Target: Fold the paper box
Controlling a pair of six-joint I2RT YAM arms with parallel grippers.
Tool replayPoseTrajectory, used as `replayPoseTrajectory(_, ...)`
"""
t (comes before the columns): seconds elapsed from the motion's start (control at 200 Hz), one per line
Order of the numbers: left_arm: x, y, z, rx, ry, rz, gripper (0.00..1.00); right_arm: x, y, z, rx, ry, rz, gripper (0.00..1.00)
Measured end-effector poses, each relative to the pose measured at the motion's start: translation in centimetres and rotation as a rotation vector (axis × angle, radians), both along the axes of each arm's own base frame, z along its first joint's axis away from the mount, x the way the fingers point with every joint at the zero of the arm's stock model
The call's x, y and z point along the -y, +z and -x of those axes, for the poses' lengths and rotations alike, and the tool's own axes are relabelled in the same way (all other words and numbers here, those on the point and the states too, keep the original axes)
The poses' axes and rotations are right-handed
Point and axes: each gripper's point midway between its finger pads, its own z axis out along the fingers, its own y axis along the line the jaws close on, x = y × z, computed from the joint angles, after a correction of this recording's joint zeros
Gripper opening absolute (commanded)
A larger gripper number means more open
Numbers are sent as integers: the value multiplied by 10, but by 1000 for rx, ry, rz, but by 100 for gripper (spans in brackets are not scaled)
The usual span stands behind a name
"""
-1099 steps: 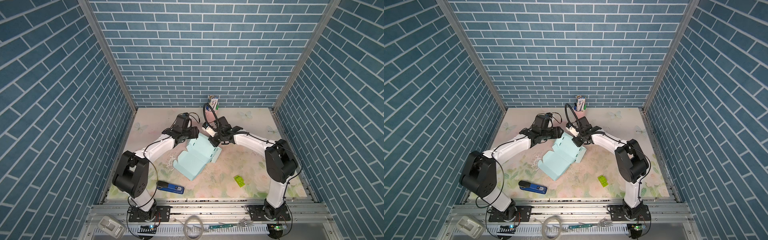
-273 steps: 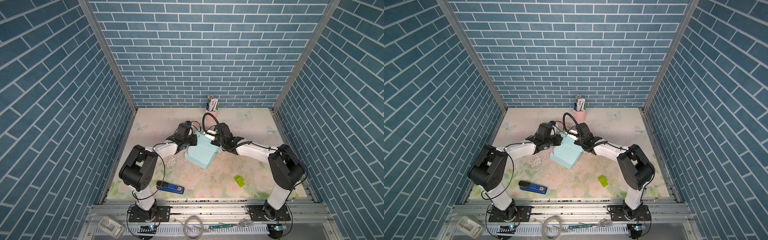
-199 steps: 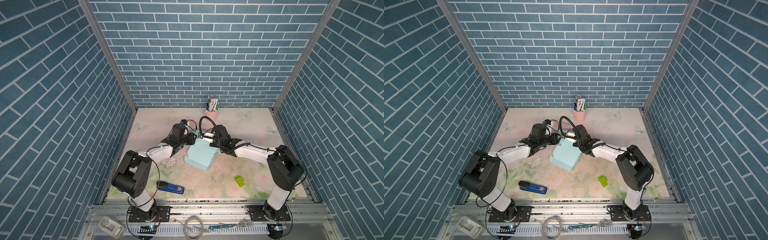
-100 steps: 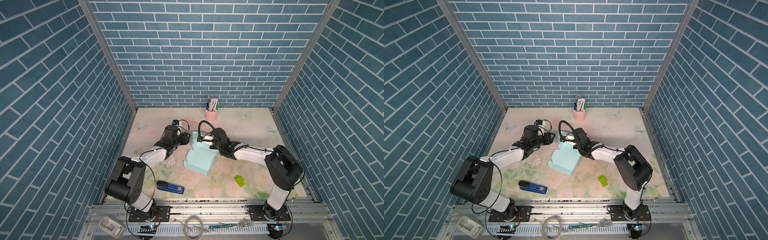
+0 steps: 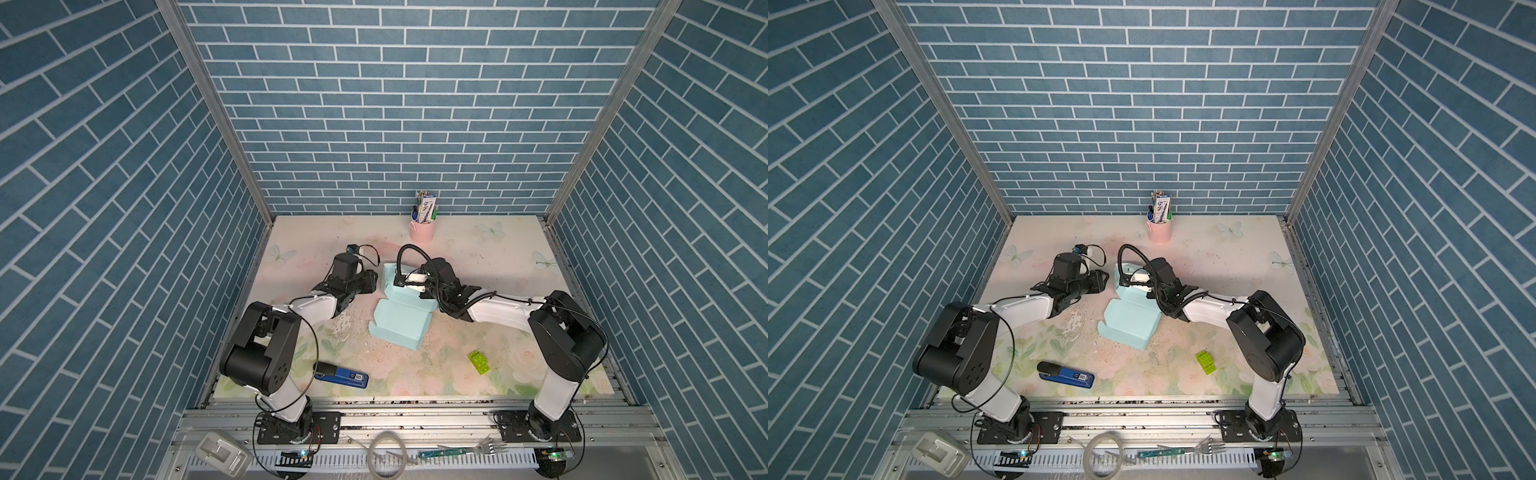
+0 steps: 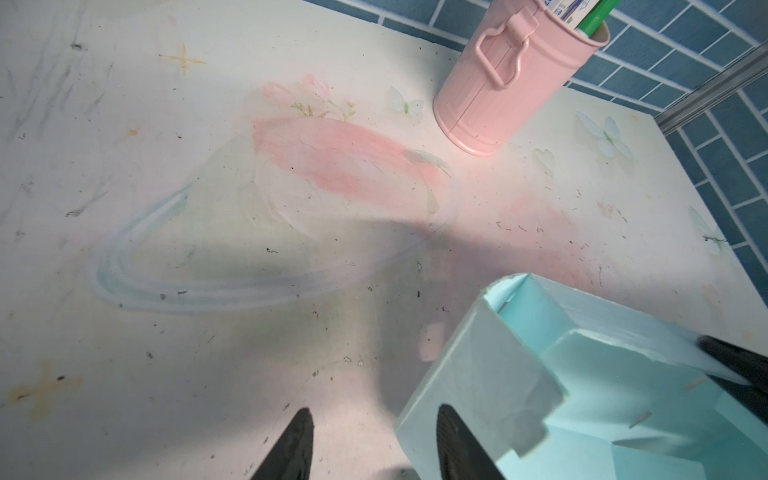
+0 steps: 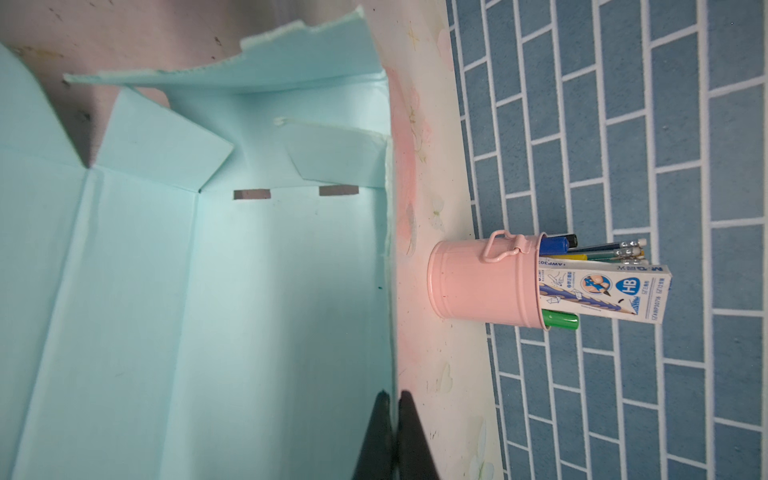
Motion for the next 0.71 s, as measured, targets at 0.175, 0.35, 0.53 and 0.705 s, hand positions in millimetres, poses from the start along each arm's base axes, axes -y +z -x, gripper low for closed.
replayPoseTrajectory(0.175,0,-16,-11,-27,-2,-43,54,-3,3,0,16,10,1,0)
replayPoseTrajectory(0.35,8,-22,-19,-34,-46,-58,55,-5,4,1,23,18,1,0)
replayPoseTrajectory(0.53,19,-16,-18,-9,-123,-41,56,-5,5,1,30,21,4,0)
replayPoseTrajectory(0.705,29,-8,-15,37,-196,-19,57,-5,5,1,37,29,18,0)
